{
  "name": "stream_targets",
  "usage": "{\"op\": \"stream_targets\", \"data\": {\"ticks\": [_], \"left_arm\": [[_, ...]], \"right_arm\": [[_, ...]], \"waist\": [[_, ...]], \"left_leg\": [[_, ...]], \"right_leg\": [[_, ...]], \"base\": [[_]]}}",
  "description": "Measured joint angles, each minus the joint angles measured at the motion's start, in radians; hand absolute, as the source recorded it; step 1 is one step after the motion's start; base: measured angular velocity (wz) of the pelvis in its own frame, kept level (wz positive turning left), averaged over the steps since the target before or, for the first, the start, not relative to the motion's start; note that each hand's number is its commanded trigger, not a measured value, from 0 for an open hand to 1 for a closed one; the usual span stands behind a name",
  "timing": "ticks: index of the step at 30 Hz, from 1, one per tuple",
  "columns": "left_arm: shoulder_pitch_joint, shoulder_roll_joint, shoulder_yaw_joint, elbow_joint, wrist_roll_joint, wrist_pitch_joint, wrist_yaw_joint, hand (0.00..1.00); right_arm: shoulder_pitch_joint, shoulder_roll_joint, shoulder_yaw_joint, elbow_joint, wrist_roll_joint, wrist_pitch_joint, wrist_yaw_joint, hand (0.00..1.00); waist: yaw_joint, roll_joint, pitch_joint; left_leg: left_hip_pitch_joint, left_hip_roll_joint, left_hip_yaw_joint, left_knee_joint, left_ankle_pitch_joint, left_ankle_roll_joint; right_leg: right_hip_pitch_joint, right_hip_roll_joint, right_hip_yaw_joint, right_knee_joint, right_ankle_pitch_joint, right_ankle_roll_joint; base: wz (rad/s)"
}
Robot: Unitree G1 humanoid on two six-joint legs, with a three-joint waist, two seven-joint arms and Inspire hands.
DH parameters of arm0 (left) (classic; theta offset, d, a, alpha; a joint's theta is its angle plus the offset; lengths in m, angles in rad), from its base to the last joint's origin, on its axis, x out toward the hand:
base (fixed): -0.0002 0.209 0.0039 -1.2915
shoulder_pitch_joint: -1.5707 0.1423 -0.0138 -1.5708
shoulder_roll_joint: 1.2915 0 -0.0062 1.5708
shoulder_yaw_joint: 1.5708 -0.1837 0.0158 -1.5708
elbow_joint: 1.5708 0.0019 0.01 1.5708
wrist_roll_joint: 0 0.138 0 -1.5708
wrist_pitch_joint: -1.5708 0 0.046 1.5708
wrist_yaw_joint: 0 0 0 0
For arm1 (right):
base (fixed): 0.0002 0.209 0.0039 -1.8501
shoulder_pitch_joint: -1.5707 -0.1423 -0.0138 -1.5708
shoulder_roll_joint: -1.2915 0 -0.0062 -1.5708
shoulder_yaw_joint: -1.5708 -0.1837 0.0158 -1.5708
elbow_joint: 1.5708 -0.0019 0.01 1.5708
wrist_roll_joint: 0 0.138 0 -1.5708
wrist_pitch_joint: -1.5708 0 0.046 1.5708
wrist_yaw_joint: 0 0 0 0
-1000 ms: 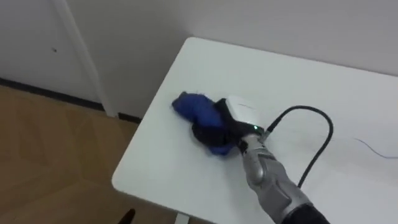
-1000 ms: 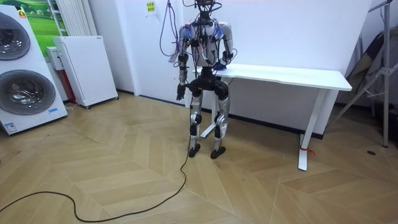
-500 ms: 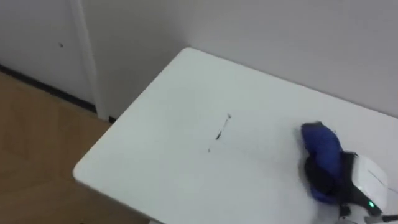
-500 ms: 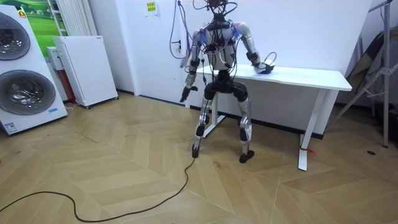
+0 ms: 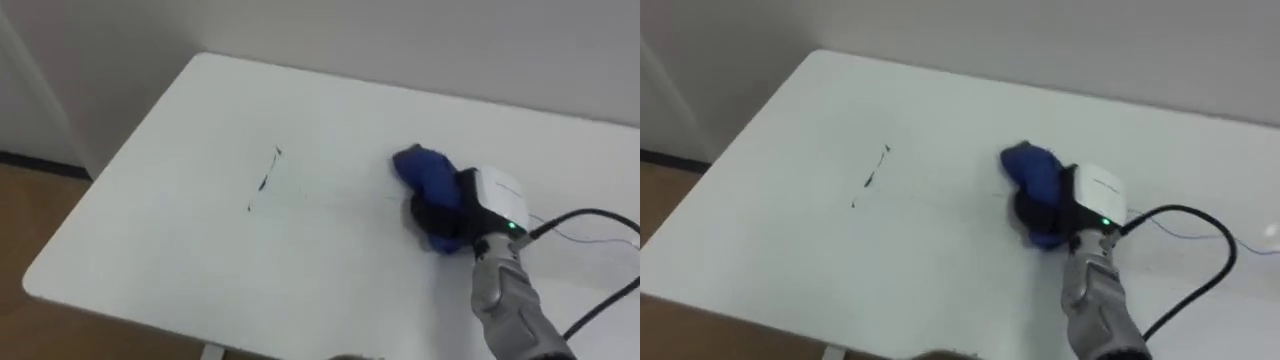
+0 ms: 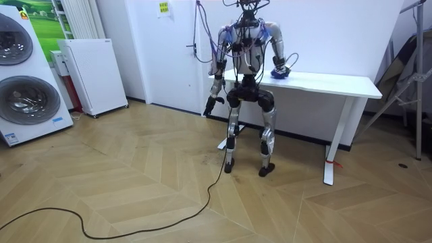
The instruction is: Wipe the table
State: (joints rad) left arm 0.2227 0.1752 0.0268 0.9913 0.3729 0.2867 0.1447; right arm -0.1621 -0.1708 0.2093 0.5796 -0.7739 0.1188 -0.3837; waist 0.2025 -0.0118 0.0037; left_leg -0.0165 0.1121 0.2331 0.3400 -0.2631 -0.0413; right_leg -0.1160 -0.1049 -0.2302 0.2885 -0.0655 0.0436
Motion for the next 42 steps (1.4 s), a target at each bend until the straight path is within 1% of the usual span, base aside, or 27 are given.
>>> {"op": "stream_targets", "data": {"ticks": [1, 2, 4, 5, 6, 7, 10, 13, 16, 18, 19, 20, 21, 22, 23, 24, 25, 26, 29, 31, 32, 33, 34, 38, 40, 41, 42], "left_arm": [[0.012, 0.0, 0.0, -0.002, -0.006, -0.002, 0.002, 0.0], [0.039, 0.001, 0.011, -0.004, -0.01, -0.003, 0.002, 0.0], [0.063, 0.006, 0.053, -0.012, 0.017, -0.01, 0.002, 0.0], [0.06, 0.008, 0.068, -0.013, 0.024, -0.014, 0.001, 0.0], [0.062, 0.012, 0.109, -0.034, 0.035, -0.025, 0.002, 0.0], [0.065, 0.019, 0.141, -0.066, 0.035, -0.036, 0.004, 0.0], [0.057, 0.024, 0.194, -0.116, 0.045, -0.053, 0.006, 0.0], [0.045, 0.025, 0.172, -0.139, 0.044, -0.075, 0.035, 0.0], [0.034, 0.024, 0.129, -0.13, 0.036, -0.098, 0.063, 0.0], [0.027, 0.025, 0.085, -0.085, 0.035, -0.121, 0.081, 0.0], [0.026, 0.023, 0.071, -0.06, 0.042, -0.127, 0.082, 0.0], [0.027, 0.022, 0.064, -0.051, 0.053, -0.129, 0.081, 0.0], [0.032, 0.019, 0.055, -0.05, 0.058, -0.132, 0.08, 0.0], [0.043, 0.018, 0.044, -0.062, 0.05, -0.134, 0.079, 0.0], [0.049, 0.018, 0.038, -0.073, 0.047, -0.134, 0.078, 0.0], [0.061, 0.019, 0.017, -0.095, 0.032, -0.134, 0.069, 0.0], [0.076, 0.018, 0.007, -0.114, 0.032, -0.134, 0.047, 0.0], [0.087, 0.018, 0.007, -0.122, 0.033, -0.134, 0.037, 0.0], [0.163, 0.016, 0.053, -0.145, 0.058, -0.127, 0.004, 0.0], [0.21, 0.017, 0.085, -0.145, 0.059, -0.111, -0.009, 0.0], [0.226, 0.019, 0.106, -0.145, 0.068, -0.111, -0.016, 0.0], [0.227, 0.021, 0.129, -0.145, 0.098, -0.111, -0.023, 0.0], [0.224, 0.024, 0.145, -0.145, 0.113, -0.113, -0.028, 0.0], [0.214, 0.051, 0.159, -0.157, 0.113, -0.123, -0.043, 0.0], [0.203, 0.047, 0.151, -0.16, 0.12, -0.134, -0.042, 0.0], [0.198, 0.045, 0.145, -0.161, 0.122, -0.135, -0.042, 0.0], [0.187, 0.039, 0.13, -0.163, 0.122, -0.135, -0.042, 0.0]], "right_arm": [[0.012, -0.002, 0.004, 0.01, 0.003, -0.008, -0.013, 1.0], [0.033, -0.003, 0.003, 0.036, 0.008, -0.045, -0.053, 1.0], [0.107, -0.03, -0.021, 0.074, 0.048, -0.118, -0.158, 1.0], [0.134, -0.042, -0.036, 0.076, 0.069, -0.13, -0.181, 1.0], [0.195, -0.062, -0.081, 0.081, 0.103, -0.147, -0.224, 1.0], [0.261, -0.077, -0.137, 0.086, 0.125, -0.149, -0.274, 1.0], [0.334, -0.117, -0.236, 0.14, 0.121, -0.152, -0.341, 1.0], [0.336, -0.137, -0.261, 0.18, 0.145, -0.139, -0.346, 1.0], [0.294, -0.112, -0.251, 0.177, 0.155, -0.09, -0.335, 1.0], [0.248, -0.091, -0.21, 0.153, 0.135, -0.026, -0.296, 1.0], [0.22, -0.079, -0.18, 0.096, 0.105, 0.009, -0.231, 1.0], [0.207, -0.072, -0.155, 0.061, 0.093, 0.019, -0.197, 1.0], [0.173, -0.057, -0.088, 0.0, 0.061, 0.033, -0.137, 1.0], [0.123, -0.045, -0.02, -0.046, 0.033, 0.033, -0.088, 1.0], [0.093, -0.032, 0.016, -0.058, 0.018, 0.027, -0.067, 1.0], [0.047, -0.012, 0.065, -0.072, 0.0, 0.004, -0.026, 1.0], [0.011, -0.007, 0.094, -0.084, -0.012, -0.03, 0.013, 1.0], [0.0, -0.005, 0.096, -0.084, -0.017, -0.046, 0.024, 1.0], [0.025, -0.007, 0.076, -0.054, -0.01, -0.085, 0.003, 1.0], [0.062, -0.023, 0.057, -0.025, 0.001, -0.131, -0.054, 1.0], [0.097, -0.029, 0.026, -0.001, 0.003, -0.157, -0.099, 1.0], [0.136, -0.035, -0.01, 0.018, 0.009, -0.174, -0.143, 1.0], [0.157, -0.043, -0.041, 0.05, 0.03, -0.192, -0.177, 1.0], [0.196, -0.07, -0.116, 0.132, 0.081, -0.197, -0.232, 1.0], [0.188, -0.074, -0.132, 0.159, 0.076, -0.191, -0.237, 1.0], [0.182, -0.073, -0.127, 0.16, 0.076, -0.189, -0.237, 1.0], [0.164, -0.072, -0.112, 0.16, 0.076, -0.17, -0.233, 1.0]], "waist": [[-0.001, 0.002, 0.0], [-0.015, 0.006, -0.0045], [-0.066, -0.001, -0.016], [-0.075, -0.004, -0.0206], [-0.094, -0.015, -0.0215], [-0.096, -0.023, -0.0235], [-0.111, -0.03, -0.0285], [-0.117, -0.031, -0.029], [-0.103, -0.028, -0.0274], [-0.045, -0.027, -0.0248], [-0.021, -0.026, -0.0223], [-0.01, -0.024, -0.019], [0.027, -0.021, -0.0115], [0.05, -0.019, 0.0014], [0.051, -0.018, 0.0137], [0.052, -0.018, 0.0206], [0.071, -0.017, 0.0215], [0.08, -0.015, 0.0217], [0.091, -0.008, 0.0168], [0.059, 0.0, 0.0176], [0.033, -0.001, 0.0101], [0.022, -0.006, 0.0024], [0.018, -0.008, -0.0015], [-0.005, -0.01, -0.0136], [-0.009, -0.002, -0.0184], [-0.007, 0.0, -0.0194], [0.0, 0.004, -0.018]], "left_leg": [[0.011, -0.007, -0.001, -0.01, 0.003, 0.005], [0.028, -0.019, -0.015, -0.026, 0.004, 0.011], [0.049, -0.034, -0.038, -0.047, 0.007, 0.021], [0.054, -0.039, -0.044, -0.055, 0.01, 0.025], [0.073, -0.049, -0.045, -0.072, 0.014, 0.032], [0.092, -0.057, -0.045, -0.084, 0.012, 0.037], [0.101, -0.066, -0.046, -0.087, 0.003, 0.052], [0.115, -0.072, -0.045, -0.091, -0.005, 0.066], [0.138, -0.073, -0.042, -0.106, -0.007, 0.071], [0.164, -0.073, -0.047, -0.123, -0.009, 0.073], [0.164, -0.071, -0.056, -0.124, -0.011, 0.074], [0.164, -0.072, -0.069, -0.126, -0.011, 0.075], [0.159, -0.074, -0.088, -0.126, -0.013, 0.076], [0.145, -0.076, -0.101, -0.12, -0.014, 0.076], [0.14, -0.078, -0.111, -0.115, -0.014, 0.076], [0.115, -0.081, -0.134, -0.107, -0.013, 0.074], [0.091, -0.087, -0.158, -0.1, -0.009, 0.074], [0.085, -0.088, -0.166, -0.101, -0.006, 0.074], [0.082, -0.089, -0.196, -0.104, 0.002, 0.071], [0.095, -0.088, -0.201, -0.102, 0.003, 0.071], [0.101, -0.089, -0.197, -0.104, 0.003, 0.071], [0.114, -0.09, -0.177, -0.111, 0.004, 0.072], [0.128, -0.091, -0.176, -0.121, 0.005, 0.075], [0.158, -0.091, -0.17, -0.138, 0.004, 0.076], [0.171, -0.092, -0.163, -0.137, 0.002, 0.08], [0.173, -0.092, -0.16, -0.137, 0.002, 0.08], [0.177, -0.091, -0.154, -0.137, 0.001, 0.08]], "right_leg": [[0.004, 0.0, 0.01, -0.002, 0.0, 0.0], [0.019, 0.0, 0.016, -0.015, -0.001, 0.003], [0.061, -0.006, 0.016, -0.051, -0.005, 0.017], [0.073, -0.01, 0.01, -0.054, -0.005, 0.021], [0.097, -0.018, 0.005, -0.071, -0.008, 0.032], [0.118, -0.021, 0.004, -0.078, -0.012, 0.038], [0.141, -0.016, -0.039, -0.085, -0.011, 0.039], [0.153, -0.011, -0.075, -0.083, -0.009, 0.036], [0.16, 0.002, -0.073, -0.087, -0.003, 0.026], [0.149, 0.023, -0.072, -0.087, 0.007, 0.011], [0.138, 0.029, -0.074, -0.085, 0.015, -0.002], [0.131, 0.032, -0.076, -0.083, 0.018, -0.007], [0.113, 0.038, -0.081, -0.079, 0.024, -0.018], [0.096, 0.039, -0.087, -0.066, 0.025, -0.023], [0.095, 0.037, -0.093, -0.061, 0.023, -0.026], [0.082, 0.03, -0.104, -0.052, 0.015, -0.028], [0.072, 0.022, -0.104, -0.049, 0.004, -0.027], [0.071, 0.02, -0.103, -0.05, 0.0, -0.025], [0.09, 0.014, -0.11, -0.057, -0.013, -0.011], [0.127, 0.011, -0.14, -0.075, -0.016, -0.006], [0.145, 0.007, -0.136, -0.083, -0.02, -0.001], [0.155, 0.002, -0.122, -0.086, -0.026, 0.01], [0.172, 0.001, -0.12, -0.089, -0.027, 0.011], [0.208, -0.001, -0.115, -0.087, -0.027, 0.012], [0.223, -0.001, -0.136, -0.093, -0.027, 0.012], [0.223, -0.001, -0.137, -0.093, -0.027, 0.012], [0.219, -0.003, -0.147, -0.084, -0.028, 0.014]], "base": [[-0.14], [0.06], [0.38], [0.57], [0.54], [0.43], [0.09], [-0.04], [-0.32], [-0.92], [-0.87], [-0.76], [-0.52], [-0.29], [0.3], [0.7], [0.73], [0.71], [0.58], [0.54], [0.69], [0.6], [0.3], [0.07], [-0.19], [-0.16], [-0.26]]}}
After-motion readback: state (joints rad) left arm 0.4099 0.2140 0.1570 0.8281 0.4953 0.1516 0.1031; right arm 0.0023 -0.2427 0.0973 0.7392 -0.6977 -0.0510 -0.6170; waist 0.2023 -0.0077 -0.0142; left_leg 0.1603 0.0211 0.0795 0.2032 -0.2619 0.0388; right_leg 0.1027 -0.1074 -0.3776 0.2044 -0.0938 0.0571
